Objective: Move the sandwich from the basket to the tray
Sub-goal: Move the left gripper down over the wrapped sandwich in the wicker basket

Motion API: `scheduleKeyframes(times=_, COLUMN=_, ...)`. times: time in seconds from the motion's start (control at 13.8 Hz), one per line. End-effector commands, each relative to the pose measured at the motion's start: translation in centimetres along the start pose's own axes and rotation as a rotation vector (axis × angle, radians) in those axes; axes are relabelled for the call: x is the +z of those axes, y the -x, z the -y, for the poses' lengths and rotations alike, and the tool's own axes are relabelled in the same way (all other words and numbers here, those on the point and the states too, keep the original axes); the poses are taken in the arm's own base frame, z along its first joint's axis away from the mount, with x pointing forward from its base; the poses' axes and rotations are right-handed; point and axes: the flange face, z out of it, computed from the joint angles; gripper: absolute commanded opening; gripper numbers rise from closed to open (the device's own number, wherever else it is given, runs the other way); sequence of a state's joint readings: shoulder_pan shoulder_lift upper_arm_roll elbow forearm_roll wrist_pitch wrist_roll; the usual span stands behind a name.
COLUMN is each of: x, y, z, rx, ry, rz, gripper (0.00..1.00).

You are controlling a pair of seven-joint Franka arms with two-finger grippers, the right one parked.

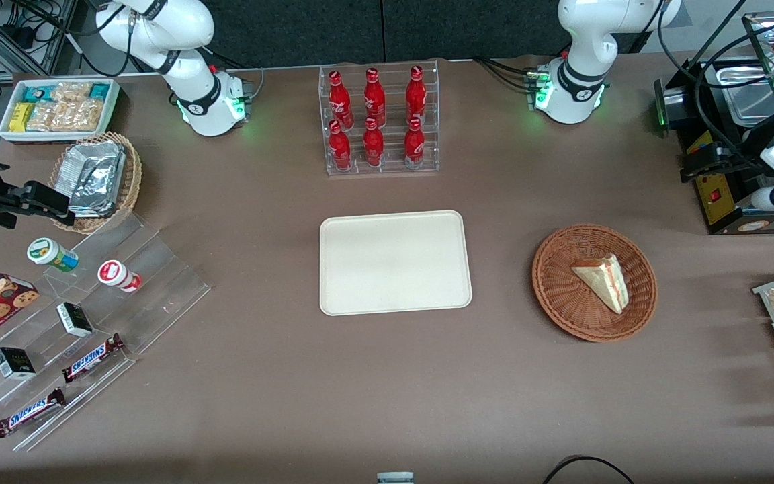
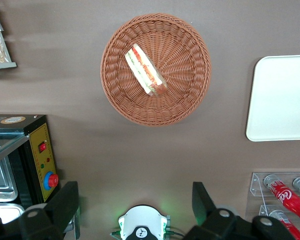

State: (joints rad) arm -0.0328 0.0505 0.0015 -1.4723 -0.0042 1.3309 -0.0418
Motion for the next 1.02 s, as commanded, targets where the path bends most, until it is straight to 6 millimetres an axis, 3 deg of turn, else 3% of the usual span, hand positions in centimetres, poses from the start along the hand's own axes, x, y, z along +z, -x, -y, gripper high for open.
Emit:
scheduleKeyframes(times=0.0, x=-0.5, y=0.4, z=0.3, rx=0.015, ry=0.004, rz=-0.002, gripper=1.00)
scheduleKeyframes(times=0.22, x=1.6, y=-1.4, z=0.6, rx=-0.010, ry=-0.007, rz=0.010, gripper=1.00)
scheduleKeyframes(times=0.51, x=9.1, y=-4.0, z=1.4, rx=-0.092, ry=-0.046, rz=-0.002, gripper=1.00)
scheduleKeyframes(times=0.95, x=19.2, y=-5.8, z=0.2, rx=-0.540, ry=-0.012, rz=-0.112, gripper=1.00)
